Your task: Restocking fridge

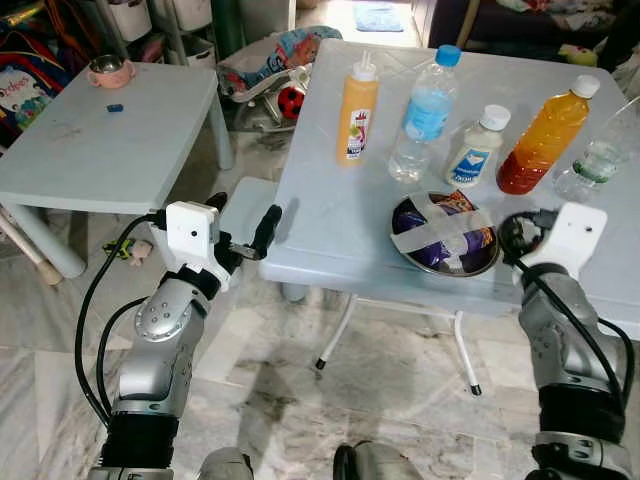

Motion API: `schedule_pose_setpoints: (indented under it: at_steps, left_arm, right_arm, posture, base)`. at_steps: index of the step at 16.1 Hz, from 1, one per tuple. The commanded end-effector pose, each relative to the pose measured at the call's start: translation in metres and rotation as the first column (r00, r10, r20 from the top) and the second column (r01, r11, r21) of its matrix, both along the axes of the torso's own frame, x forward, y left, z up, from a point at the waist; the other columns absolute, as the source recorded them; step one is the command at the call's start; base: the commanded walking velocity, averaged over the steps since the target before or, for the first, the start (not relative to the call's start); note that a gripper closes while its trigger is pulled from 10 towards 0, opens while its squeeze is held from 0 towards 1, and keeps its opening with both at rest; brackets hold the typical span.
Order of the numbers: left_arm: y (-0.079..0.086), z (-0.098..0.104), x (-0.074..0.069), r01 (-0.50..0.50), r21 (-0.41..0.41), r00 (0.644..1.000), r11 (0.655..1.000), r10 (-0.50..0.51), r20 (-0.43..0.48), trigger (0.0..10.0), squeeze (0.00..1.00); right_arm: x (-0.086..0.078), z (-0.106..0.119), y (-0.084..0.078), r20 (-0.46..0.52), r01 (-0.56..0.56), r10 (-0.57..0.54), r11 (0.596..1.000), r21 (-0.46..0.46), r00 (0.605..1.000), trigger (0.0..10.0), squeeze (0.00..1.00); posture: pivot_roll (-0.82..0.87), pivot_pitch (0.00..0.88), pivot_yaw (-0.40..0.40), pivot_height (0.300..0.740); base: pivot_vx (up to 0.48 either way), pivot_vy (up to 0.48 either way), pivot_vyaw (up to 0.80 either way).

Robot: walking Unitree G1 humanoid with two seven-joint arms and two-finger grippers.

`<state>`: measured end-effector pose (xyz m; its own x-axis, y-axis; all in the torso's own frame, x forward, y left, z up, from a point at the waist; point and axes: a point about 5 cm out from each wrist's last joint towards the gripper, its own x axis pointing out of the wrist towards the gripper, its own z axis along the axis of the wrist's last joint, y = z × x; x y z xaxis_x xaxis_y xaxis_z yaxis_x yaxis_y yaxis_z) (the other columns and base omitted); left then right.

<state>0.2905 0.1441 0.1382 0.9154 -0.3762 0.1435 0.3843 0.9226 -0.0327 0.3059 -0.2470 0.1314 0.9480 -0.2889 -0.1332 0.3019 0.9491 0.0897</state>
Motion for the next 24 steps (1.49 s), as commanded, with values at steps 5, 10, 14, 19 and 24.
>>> schedule_pose_setpoints:
  at_steps: [5, 10, 14, 19, 24]
  left_arm:
    - [0.006, 0.0, 0.0, -0.001, 0.032, 1.0, 0.999, 0.001, -0.007, 10.0, 0.0]
    - [0.026, -0.011, -0.016, 0.008, 0.074, 0.998, 0.997, -0.004, -0.059, 10.0, 0.0]
    - [0.022, -0.015, -0.02, 0.014, 0.064, 0.998, 0.998, -0.01, -0.07, 10.0, 0.0]
    - [0.015, -0.015, -0.02, 0.02, 0.046, 0.997, 0.999, -0.017, -0.069, 10.0, 0.0]
    - [0.015, -0.012, -0.017, 0.012, 0.044, 0.999, 0.999, -0.009, -0.054, 10.0, 0.0]
  right_arm:
    - [-0.015, 0.013, 0.034, 0.107, -0.052, 0.047, 0.997, 0.047, 0.993, 10.0, 1.0]
    - [-0.042, 0.02, 0.034, 0.121, -0.039, 0.037, 0.999, 0.016, 0.992, 10.0, 1.0]
    - [-0.054, -0.003, 0.033, 0.017, -0.028, 0.028, 0.998, 0.05, 0.999, 10.0, 0.0]
    - [-0.055, -0.021, 0.034, -0.06, -0.017, 0.026, 0.991, 0.134, 0.998, 10.0, 0.0]
    - [-0.049, -0.032, 0.034, -0.111, 0.027, -0.003, 0.975, 0.22, 0.994, 0.0, 0.0]
  posture:
    - [-0.07, 0.093, -0.023, 0.74]
    - [-0.08, 0.086, -0.033, 0.74]
    - [-0.07, 0.078, -0.035, 0.74]
    - [-0.08, 0.082, -0.033, 0.74]
    - [-0.07, 0.088, -0.03, 0.74]
  base:
    - [0.0, 0.0, 0.0]
    - [0.0, 0.0, 0.0]
    - [0.0, 0.0, 0.0]
    - [0.0, 0.0, 0.0]
    - [0.0, 0.0, 0.0]
